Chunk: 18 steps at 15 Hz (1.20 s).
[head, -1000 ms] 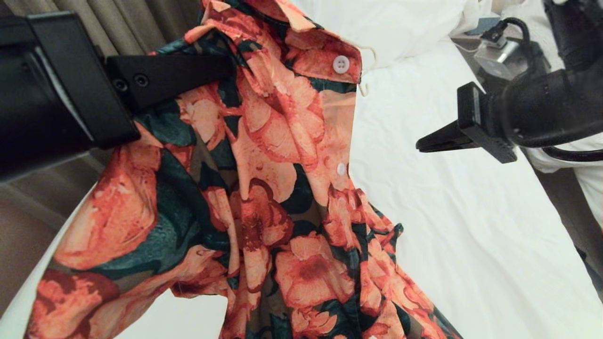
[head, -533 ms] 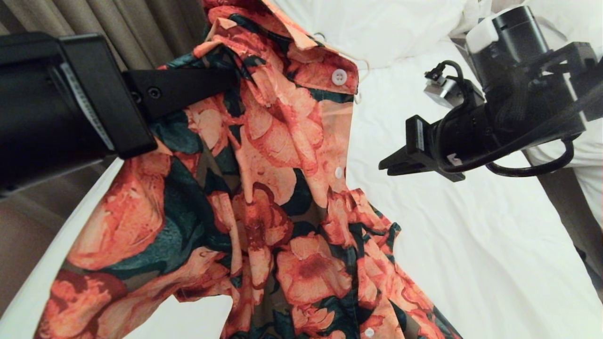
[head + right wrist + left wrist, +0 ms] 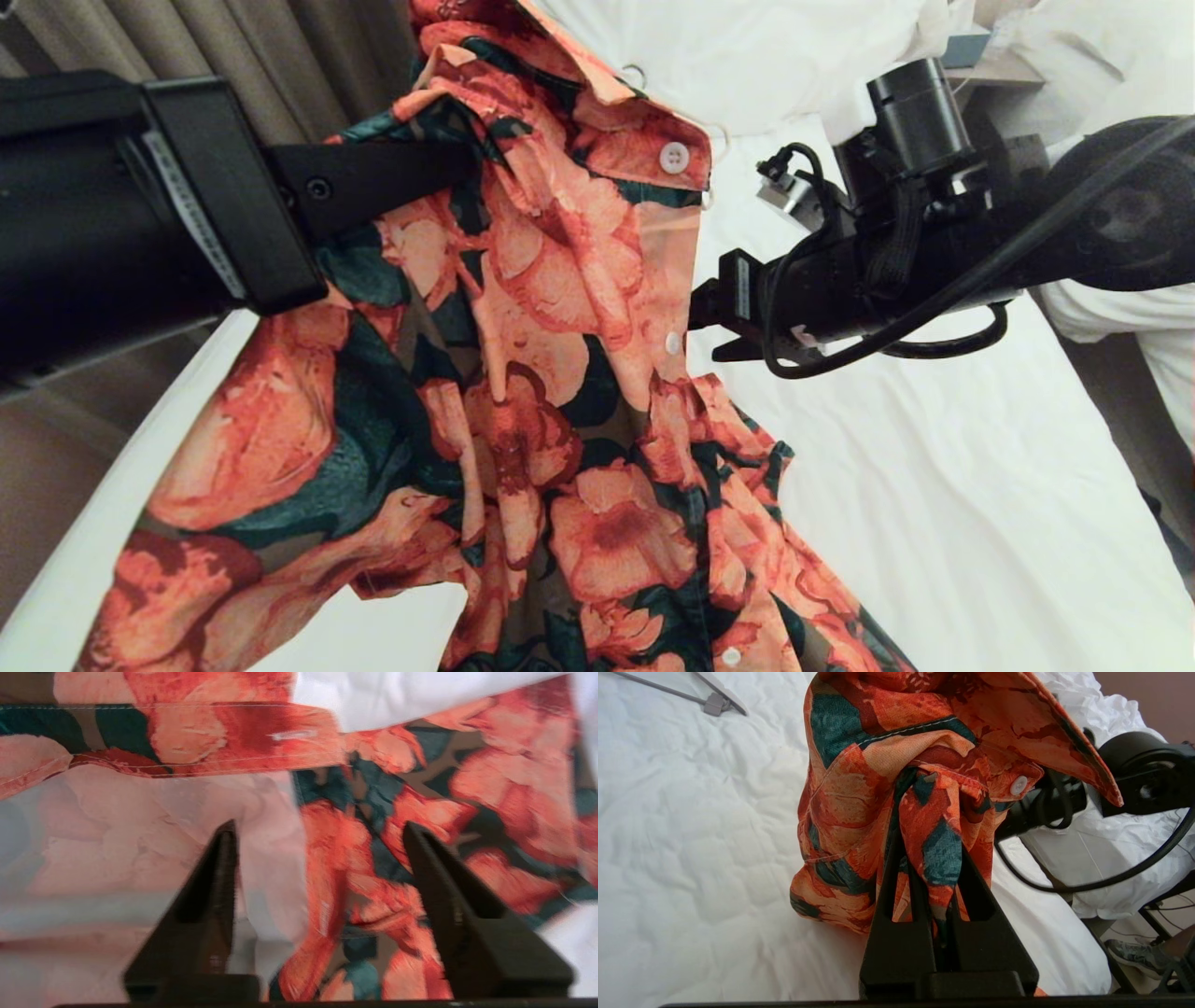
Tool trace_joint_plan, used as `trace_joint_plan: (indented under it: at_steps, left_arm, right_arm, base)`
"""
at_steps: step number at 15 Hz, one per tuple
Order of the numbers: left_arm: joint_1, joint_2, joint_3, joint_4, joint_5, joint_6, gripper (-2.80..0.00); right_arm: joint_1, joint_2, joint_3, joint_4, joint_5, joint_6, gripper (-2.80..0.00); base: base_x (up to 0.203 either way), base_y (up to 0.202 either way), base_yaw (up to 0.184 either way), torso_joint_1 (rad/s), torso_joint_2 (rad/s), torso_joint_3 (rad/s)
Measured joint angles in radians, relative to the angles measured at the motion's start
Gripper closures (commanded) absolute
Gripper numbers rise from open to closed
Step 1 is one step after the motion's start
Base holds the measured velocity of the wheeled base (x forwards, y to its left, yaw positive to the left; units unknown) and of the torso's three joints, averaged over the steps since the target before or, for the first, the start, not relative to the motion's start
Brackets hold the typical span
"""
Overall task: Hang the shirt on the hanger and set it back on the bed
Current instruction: Hook the other side of the shirt onto the hanger
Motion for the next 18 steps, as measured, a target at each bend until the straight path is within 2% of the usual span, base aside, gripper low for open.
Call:
trace_joint_plan:
  at_steps: [5, 7, 8, 16, 18]
  left_arm:
    - [0.0, 0.015, -0.001, 0.0, -0.001, -0.001, 0.0]
    - [0.006, 0.023, 0.0, -0.005, -0.002, -0.001, 0.0]
    - [0.008, 0.025, 0.0, -0.014, -0.002, -0.001, 0.0]
    - [0.022, 0.026, 0.0, -0.017, -0.001, -0.001, 0.0]
    - [0.026, 0.028, 0.0, -0.017, -0.002, -0.001, 0.0]
  right_arm:
    - [0.04, 0.064, 0.003, -0.06, -0.003, -0.004, -2.8]
    - [0.055, 0.094, 0.003, -0.123, -0.004, -0.006, -2.8]
    - [0.059, 0.105, 0.002, -0.143, -0.004, -0.007, 0.0]
    - [0.054, 0.14, 0.004, -0.152, -0.021, -0.003, 0.0]
    - [0.027, 0.132, 0.0, -0.152, -0.057, 0.001, 0.0]
  base:
    - [0.0, 0.0, 0.0, 0.0, 0.0, 0.0]
    - [0.0, 0.0, 0.0, 0.0, 0.0, 0.0]
    - [0.0, 0.0, 0.0, 0.0, 0.0, 0.0]
    - [0.0, 0.0, 0.0, 0.0, 0.0, 0.0]
    - [0.0, 0.0, 0.0, 0.0, 0.0, 0.0]
